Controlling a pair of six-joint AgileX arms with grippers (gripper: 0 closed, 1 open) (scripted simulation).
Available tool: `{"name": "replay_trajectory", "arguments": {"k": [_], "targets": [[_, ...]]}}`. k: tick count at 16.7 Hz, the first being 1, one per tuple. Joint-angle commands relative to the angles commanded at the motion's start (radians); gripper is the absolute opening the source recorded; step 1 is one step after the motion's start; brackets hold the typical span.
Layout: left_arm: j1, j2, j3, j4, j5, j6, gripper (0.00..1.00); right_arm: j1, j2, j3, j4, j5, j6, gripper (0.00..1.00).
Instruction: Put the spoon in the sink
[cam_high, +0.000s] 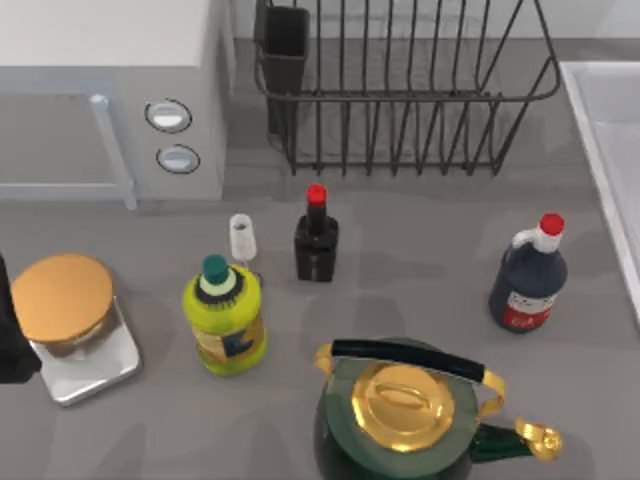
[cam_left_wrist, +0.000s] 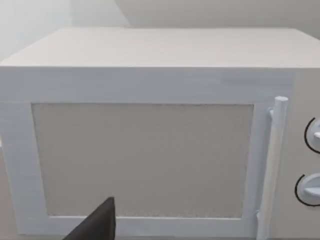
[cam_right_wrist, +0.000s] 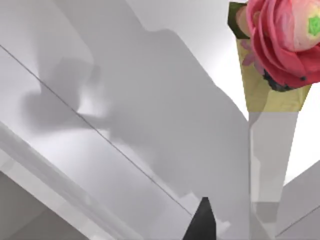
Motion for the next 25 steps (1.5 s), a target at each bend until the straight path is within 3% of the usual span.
{"name": "replay_trajectory", "arguments": {"k": [5,12,21,25], "targets": [[0.0,0.0,0.0,0.0,0.0,0.0,1.0,0.043,0.14,0.209,-0.049,0.005,0.033,0.0],[0.0,0.0,0.0,0.0,0.0,0.0,1.0,0.04,0.146,0.216,-0.046,0.004,0.036,0.0],[0.0,0.0,0.0,0.0,0.0,0.0,1.0,0.048,0.031,-0.165,0.205,0.003,0.035,0.0],[0.0,0.0,0.0,0.0,0.0,0.0,1.0,0.049,0.009,-0.229,0.259,0.003,0.037,0.0]]}}
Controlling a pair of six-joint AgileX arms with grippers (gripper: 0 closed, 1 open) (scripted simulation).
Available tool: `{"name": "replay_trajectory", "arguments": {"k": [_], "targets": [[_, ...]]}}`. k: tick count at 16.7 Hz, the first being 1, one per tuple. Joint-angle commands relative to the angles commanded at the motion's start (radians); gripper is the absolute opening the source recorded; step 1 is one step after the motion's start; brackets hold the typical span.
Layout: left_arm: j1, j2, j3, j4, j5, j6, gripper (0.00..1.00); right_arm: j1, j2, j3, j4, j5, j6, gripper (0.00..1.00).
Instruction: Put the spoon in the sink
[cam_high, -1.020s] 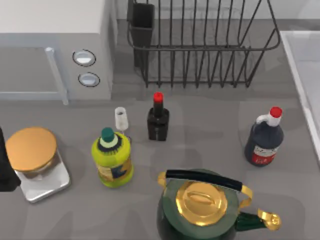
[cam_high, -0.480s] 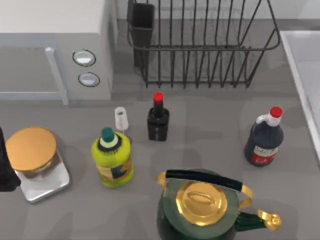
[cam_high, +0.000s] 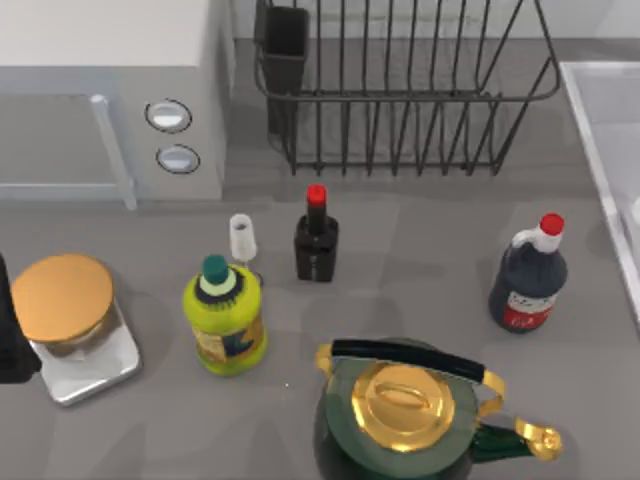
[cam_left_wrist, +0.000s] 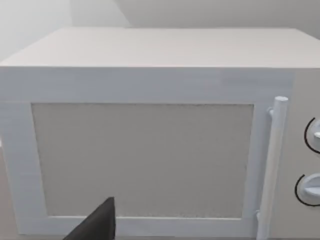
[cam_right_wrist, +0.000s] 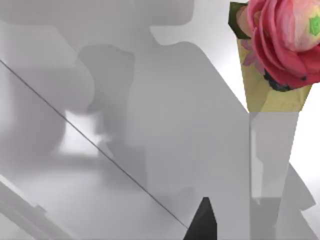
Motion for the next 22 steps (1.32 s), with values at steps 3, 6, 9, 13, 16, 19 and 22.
{"name": "replay_trajectory", "arguments": {"k": [3,6,9,13,16,19,22], "targets": [[0.0,0.0,0.0,0.0,0.0,0.0,1.0,0.0,0.0,0.0,0.0,0.0,0.0,0.0],[0.0,0.0,0.0,0.0,0.0,0.0,1.0,0.0,0.0,0.0,0.0,0.0,0.0,0.23],[0.0,0.0,0.0,0.0,0.0,0.0,1.0,0.0,0.0,0.0,0.0,0.0,0.0,0.45],[0.0,0.0,0.0,0.0,0.0,0.0,1.0,0.0,0.0,0.0,0.0,0.0,0.0,0.75],[0.0,0.0,0.0,0.0,0.0,0.0,1.0,0.0,0.0,0.0,0.0,0.0,0.0,0.98],[0.0,0.0,0.0,0.0,0.0,0.0,1.0,0.0,0.0,0.0,0.0,0.0,0.0,1.0],[0.0,0.0,0.0,0.0,0.0,0.0,1.0,0.0,0.0,0.0,0.0,0.0,0.0,1.0]]}}
